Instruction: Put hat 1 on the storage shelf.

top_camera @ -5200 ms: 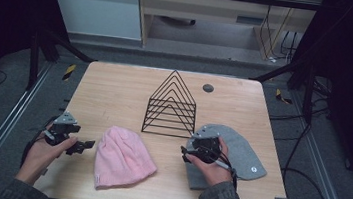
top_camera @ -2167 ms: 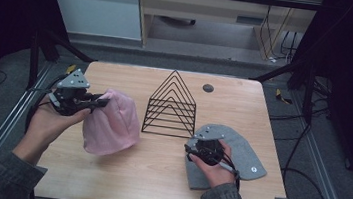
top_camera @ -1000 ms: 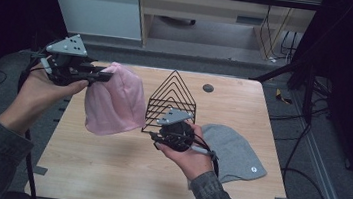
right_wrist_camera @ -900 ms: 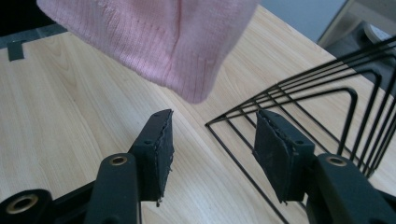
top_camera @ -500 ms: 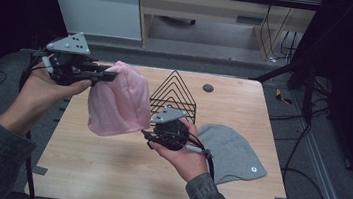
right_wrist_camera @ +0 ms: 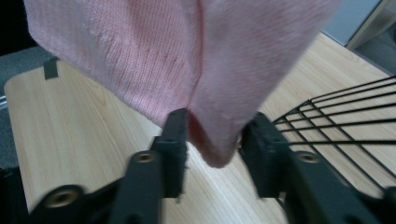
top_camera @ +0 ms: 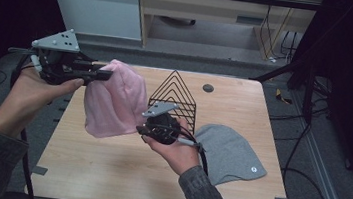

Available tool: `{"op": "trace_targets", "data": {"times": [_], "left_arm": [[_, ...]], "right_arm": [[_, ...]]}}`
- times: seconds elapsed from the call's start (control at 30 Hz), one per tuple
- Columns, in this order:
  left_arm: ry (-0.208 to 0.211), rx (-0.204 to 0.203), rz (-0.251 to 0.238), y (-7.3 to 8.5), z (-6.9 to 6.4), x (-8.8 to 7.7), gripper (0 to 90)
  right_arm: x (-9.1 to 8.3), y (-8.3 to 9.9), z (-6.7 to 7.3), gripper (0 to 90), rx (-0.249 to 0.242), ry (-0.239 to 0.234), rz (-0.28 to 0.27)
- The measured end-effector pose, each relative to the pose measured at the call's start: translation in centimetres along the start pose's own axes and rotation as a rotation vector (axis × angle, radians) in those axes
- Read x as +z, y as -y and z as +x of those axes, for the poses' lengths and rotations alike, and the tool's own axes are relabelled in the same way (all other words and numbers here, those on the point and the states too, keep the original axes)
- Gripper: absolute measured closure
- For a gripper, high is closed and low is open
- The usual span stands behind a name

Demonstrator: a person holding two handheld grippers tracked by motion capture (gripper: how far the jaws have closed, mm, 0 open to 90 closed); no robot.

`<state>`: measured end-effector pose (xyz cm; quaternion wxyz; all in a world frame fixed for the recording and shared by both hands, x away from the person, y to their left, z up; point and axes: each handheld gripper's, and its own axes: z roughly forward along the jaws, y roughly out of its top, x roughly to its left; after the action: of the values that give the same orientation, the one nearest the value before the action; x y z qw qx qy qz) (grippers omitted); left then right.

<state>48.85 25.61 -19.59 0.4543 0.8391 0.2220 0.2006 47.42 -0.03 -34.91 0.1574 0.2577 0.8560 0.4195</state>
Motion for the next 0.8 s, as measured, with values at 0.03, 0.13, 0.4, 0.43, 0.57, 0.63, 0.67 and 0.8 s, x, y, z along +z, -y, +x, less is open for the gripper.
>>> {"op": "trace_targets", "data": {"times": [0.03,0.13,0.4,0.43,0.57,0.63,0.67,0.8], "left_arm": [[-0.003,-0.002,-0.002,0.0,0.1,0.0,78.8],[-0.022,-0.006,-0.002,-0.4,0.6,-0.2,78.6],[-0.042,-0.029,-0.043,-2.7,2.5,0.4,78.3],[-0.043,-0.034,-0.051,-3.0,2.7,0.5,78.3],[-0.051,-0.043,-0.060,-3.9,3.6,1.2,77.9],[-0.055,-0.048,-0.052,-4.1,4.2,1.9,77.9],[-0.056,-0.053,-0.050,-4.2,4.5,2.2,77.9],[-0.057,-0.055,-0.051,-4.6,5.6,3.5,77.9]], "right_arm": [[-0.1,-0.1,-0.1,73.1,0.001,-0.004,0.000],[-0.8,-0.5,-0.5,80.8,0.007,-0.044,-0.016],[-3.7,-2.5,-3.7,82.5,0.022,-0.047,-0.071],[-3.7,-2.5,-3.7,82.5,0.022,-0.047,-0.071],[-4.1,-3.2,-5.8,82.4,0.035,-0.032,-0.083],[-4.2,-3.4,-6.9,82.5,0.047,-0.023,-0.085],[-4.1,-3.5,-8.2,82.6,0.065,-0.018,-0.083],[-3.9,-3.7,-9.6,82.9,0.072,-0.006,-0.081]]}}
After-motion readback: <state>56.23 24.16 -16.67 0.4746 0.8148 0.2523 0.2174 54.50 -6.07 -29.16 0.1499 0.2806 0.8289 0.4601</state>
